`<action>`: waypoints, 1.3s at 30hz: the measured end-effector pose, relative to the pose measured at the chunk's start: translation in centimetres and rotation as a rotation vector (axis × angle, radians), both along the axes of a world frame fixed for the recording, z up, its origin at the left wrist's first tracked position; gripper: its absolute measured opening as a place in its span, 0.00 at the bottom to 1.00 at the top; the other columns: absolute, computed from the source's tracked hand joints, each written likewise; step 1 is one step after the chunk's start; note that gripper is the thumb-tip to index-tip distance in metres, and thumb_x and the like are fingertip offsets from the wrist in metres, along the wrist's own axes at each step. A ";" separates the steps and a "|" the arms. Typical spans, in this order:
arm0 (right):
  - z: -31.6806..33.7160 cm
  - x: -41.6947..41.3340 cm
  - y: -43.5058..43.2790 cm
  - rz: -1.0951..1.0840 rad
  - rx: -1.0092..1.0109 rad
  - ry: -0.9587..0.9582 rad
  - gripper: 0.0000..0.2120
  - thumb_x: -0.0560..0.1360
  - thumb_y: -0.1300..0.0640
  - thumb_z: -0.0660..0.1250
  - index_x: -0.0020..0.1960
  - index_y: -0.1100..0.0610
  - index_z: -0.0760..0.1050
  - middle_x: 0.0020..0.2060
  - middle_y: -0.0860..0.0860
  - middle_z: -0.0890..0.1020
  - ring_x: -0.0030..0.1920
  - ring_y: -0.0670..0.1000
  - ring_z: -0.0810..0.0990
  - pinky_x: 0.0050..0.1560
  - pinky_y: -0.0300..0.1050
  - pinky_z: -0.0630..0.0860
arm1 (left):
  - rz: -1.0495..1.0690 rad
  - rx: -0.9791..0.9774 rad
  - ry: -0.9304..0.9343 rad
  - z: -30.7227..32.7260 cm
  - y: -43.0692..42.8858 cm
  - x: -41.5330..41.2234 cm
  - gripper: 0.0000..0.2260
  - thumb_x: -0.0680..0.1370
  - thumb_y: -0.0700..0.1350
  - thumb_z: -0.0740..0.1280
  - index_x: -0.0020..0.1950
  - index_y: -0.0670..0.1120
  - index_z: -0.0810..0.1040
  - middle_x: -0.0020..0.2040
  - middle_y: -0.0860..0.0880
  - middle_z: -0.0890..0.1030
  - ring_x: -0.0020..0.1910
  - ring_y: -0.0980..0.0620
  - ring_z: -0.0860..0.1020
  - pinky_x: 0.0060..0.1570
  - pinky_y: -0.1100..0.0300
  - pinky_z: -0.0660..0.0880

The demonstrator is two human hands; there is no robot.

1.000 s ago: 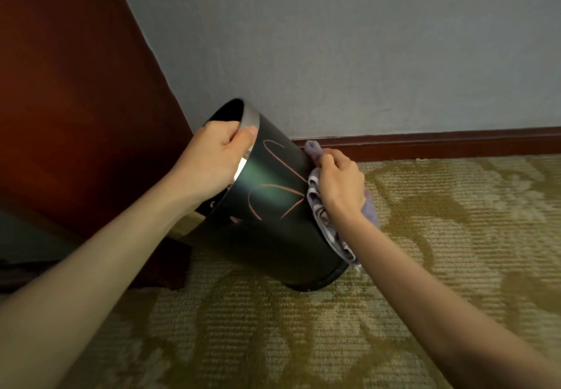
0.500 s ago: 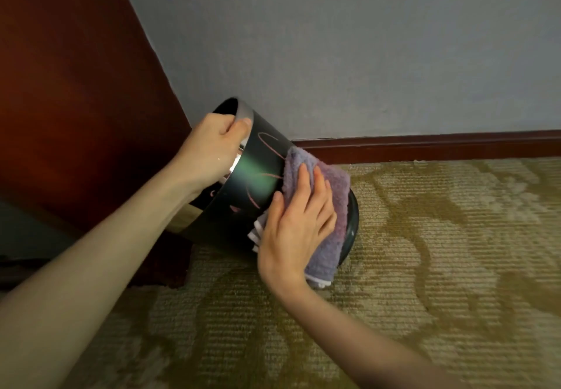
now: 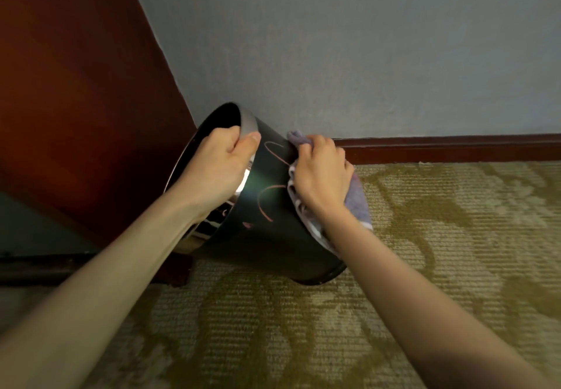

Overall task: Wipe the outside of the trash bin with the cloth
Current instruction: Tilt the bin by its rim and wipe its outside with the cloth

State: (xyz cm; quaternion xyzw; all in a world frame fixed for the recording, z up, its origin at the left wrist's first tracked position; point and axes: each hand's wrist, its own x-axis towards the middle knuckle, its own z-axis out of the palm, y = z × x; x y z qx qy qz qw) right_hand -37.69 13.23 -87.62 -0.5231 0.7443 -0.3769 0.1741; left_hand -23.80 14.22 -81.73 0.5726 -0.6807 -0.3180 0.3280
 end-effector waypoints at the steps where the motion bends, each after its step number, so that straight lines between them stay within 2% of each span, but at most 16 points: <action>1: 0.4 -0.5 -0.8 0.018 0.054 -0.022 0.16 0.79 0.53 0.52 0.56 0.56 0.76 0.58 0.56 0.78 0.60 0.59 0.71 0.61 0.54 0.61 | -0.012 -0.002 0.003 0.0 0.2 0.0 0.22 0.81 0.52 0.57 0.50 0.30 0.71 0.46 0.28 0.77 0.45 0.30 0.78 0.45 0.32 0.76; 5: 1.1 -1.9 -3.7 0.089 0.276 -0.096 0.18 0.78 0.53 0.52 0.56 0.53 0.79 0.57 0.58 0.79 0.59 0.61 0.74 0.60 0.53 0.65 | -0.076 -0.015 -0.009 0.3 0.9 -0.2 0.23 0.79 0.54 0.58 0.48 0.31 0.73 0.44 0.29 0.77 0.42 0.32 0.78 0.44 0.34 0.74; 7: 1.0 -2.3 -4.5 0.098 0.340 -0.111 0.19 0.78 0.53 0.52 0.58 0.54 0.78 0.59 0.59 0.79 0.59 0.61 0.74 0.61 0.52 0.65 | -0.103 -0.018 -0.019 0.4 1.0 -0.4 0.21 0.80 0.52 0.58 0.46 0.32 0.72 0.38 0.33 0.75 0.36 0.39 0.75 0.42 0.36 0.73; 10: 0.6 -2.3 -4.1 0.101 0.321 -0.109 0.19 0.78 0.53 0.51 0.59 0.54 0.78 0.60 0.58 0.78 0.60 0.61 0.73 0.60 0.52 0.64 | -0.088 -0.021 -0.040 0.3 0.8 -0.7 0.20 0.82 0.50 0.58 0.41 0.33 0.69 0.32 0.44 0.68 0.32 0.48 0.69 0.36 0.43 0.71; 12: 0.6 -2.2 -3.0 0.082 0.242 -0.108 0.18 0.78 0.54 0.51 0.58 0.55 0.77 0.59 0.58 0.78 0.60 0.61 0.72 0.58 0.53 0.64 | -0.079 -0.031 -0.057 0.2 0.7 -0.9 0.20 0.82 0.49 0.58 0.39 0.34 0.67 0.31 0.48 0.66 0.30 0.51 0.66 0.35 0.49 0.66; 14: 0.6 -1.6 -1.5 0.041 0.132 -0.112 0.16 0.78 0.54 0.52 0.58 0.55 0.76 0.59 0.56 0.78 0.61 0.59 0.72 0.60 0.53 0.64 | -0.073 -0.024 -0.055 0.2 0.6 -1.0 0.20 0.82 0.49 0.58 0.40 0.33 0.67 0.31 0.47 0.67 0.30 0.50 0.67 0.35 0.50 0.64; 17: 0.2 0.3 1.2 -0.065 -0.070 -0.105 0.16 0.78 0.54 0.54 0.62 0.52 0.75 0.60 0.51 0.78 0.62 0.53 0.70 0.64 0.51 0.62 | -0.066 0.014 -0.029 0.3 0.2 -0.9 0.21 0.82 0.50 0.57 0.44 0.31 0.70 0.35 0.41 0.72 0.34 0.46 0.71 0.37 0.43 0.71; 20: -0.6 2.5 3.7 -0.157 -0.218 -0.061 0.18 0.78 0.54 0.56 0.66 0.50 0.71 0.64 0.47 0.75 0.65 0.50 0.68 0.66 0.47 0.56 | -0.041 0.023 -0.029 0.4 -0.2 -1.0 0.20 0.82 0.50 0.58 0.45 0.32 0.72 0.36 0.41 0.74 0.35 0.47 0.72 0.41 0.38 0.74; 22: -1.2 3.9 5.0 -0.176 -0.246 -0.009 0.19 0.78 0.53 0.55 0.68 0.50 0.69 0.66 0.47 0.74 0.67 0.50 0.67 0.66 0.45 0.54 | -0.019 0.021 -0.038 0.3 -0.4 -1.0 0.20 0.81 0.50 0.58 0.45 0.32 0.72 0.36 0.41 0.74 0.35 0.47 0.72 0.40 0.40 0.74; 26: -1.9 6.4 6.7 -0.216 -0.319 0.048 0.20 0.77 0.53 0.55 0.69 0.52 0.68 0.67 0.52 0.73 0.67 0.54 0.67 0.64 0.52 0.58 | -0.006 0.000 -0.056 0.3 -0.5 -0.7 0.17 0.81 0.50 0.58 0.40 0.39 0.72 0.32 0.45 0.71 0.33 0.48 0.71 0.36 0.50 0.68; 31: -1.3 6.2 5.8 -0.249 -0.305 0.079 0.20 0.77 0.54 0.54 0.67 0.54 0.71 0.65 0.53 0.75 0.65 0.57 0.71 0.60 0.55 0.61 | -0.005 0.027 -0.029 0.8 -0.1 -0.7 0.20 0.82 0.49 0.59 0.45 0.30 0.71 0.36 0.41 0.72 0.35 0.47 0.71 0.40 0.40 0.73; 36: 0.0 5.0 4.1 -0.235 -0.215 0.069 0.19 0.78 0.52 0.50 0.66 0.51 0.70 0.65 0.48 0.74 0.66 0.52 0.67 0.59 0.51 0.56 | -0.043 0.019 -0.043 0.8 0.1 -1.1 0.21 0.81 0.49 0.58 0.48 0.28 0.71 0.37 0.39 0.73 0.35 0.46 0.71 0.40 0.38 0.73; 39: 1.0 3.8 2.7 -0.141 -0.153 0.079 0.16 0.79 0.53 0.51 0.63 0.50 0.70 0.61 0.48 0.74 0.63 0.52 0.67 0.59 0.52 0.57 | -0.063 0.032 -0.025 0.7 0.3 -0.8 0.22 0.80 0.50 0.58 0.50 0.29 0.71 0.38 0.33 0.75 0.35 0.45 0.71 0.39 0.37 0.73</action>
